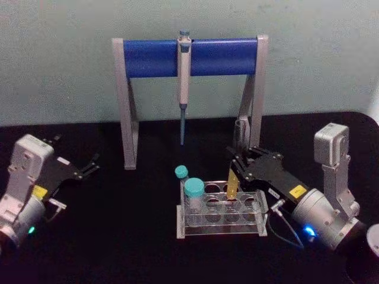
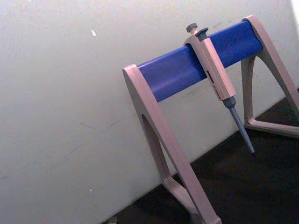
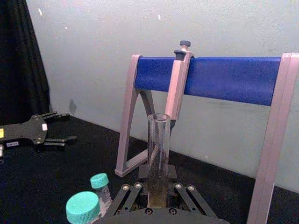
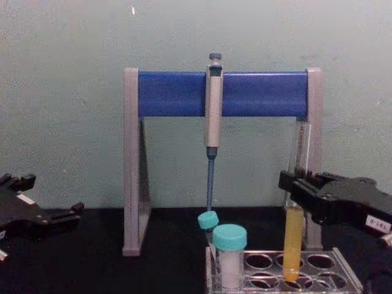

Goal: Pick up the test tube from the test tube rack, shake it, then place it back into the test tube rack.

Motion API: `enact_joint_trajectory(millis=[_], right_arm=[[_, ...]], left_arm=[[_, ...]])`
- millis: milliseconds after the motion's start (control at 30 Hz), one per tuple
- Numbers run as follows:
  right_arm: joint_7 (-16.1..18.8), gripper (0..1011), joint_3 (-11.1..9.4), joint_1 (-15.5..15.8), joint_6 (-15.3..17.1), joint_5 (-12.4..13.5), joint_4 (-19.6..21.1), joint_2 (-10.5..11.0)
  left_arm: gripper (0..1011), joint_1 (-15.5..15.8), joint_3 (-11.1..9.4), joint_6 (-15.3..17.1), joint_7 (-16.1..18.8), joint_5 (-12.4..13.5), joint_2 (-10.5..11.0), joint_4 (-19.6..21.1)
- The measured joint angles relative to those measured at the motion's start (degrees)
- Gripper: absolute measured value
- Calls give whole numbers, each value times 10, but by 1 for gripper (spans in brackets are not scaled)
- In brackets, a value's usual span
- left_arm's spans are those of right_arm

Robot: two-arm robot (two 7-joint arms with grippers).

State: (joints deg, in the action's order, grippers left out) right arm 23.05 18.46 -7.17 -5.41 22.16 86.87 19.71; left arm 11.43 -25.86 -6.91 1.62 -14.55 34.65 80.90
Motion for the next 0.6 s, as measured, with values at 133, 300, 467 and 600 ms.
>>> enact_joint_trajectory(millis=[133, 300, 467, 600], right_arm=[[0, 220, 0, 1, 0, 0, -4, -2], [0, 220, 0, 2, 0, 1, -9, -4], [0, 220, 0, 4, 0, 2, -14, -6], [0, 220, -1, 4, 0, 3, -17, -8]], left_arm=[[1010, 0, 0, 0, 0, 0, 0, 0], [1009, 0, 0, 0, 0, 0, 0, 0], [1010, 0, 0, 0, 0, 0, 0, 0], [1010, 0, 0, 0, 0, 0, 0, 0]])
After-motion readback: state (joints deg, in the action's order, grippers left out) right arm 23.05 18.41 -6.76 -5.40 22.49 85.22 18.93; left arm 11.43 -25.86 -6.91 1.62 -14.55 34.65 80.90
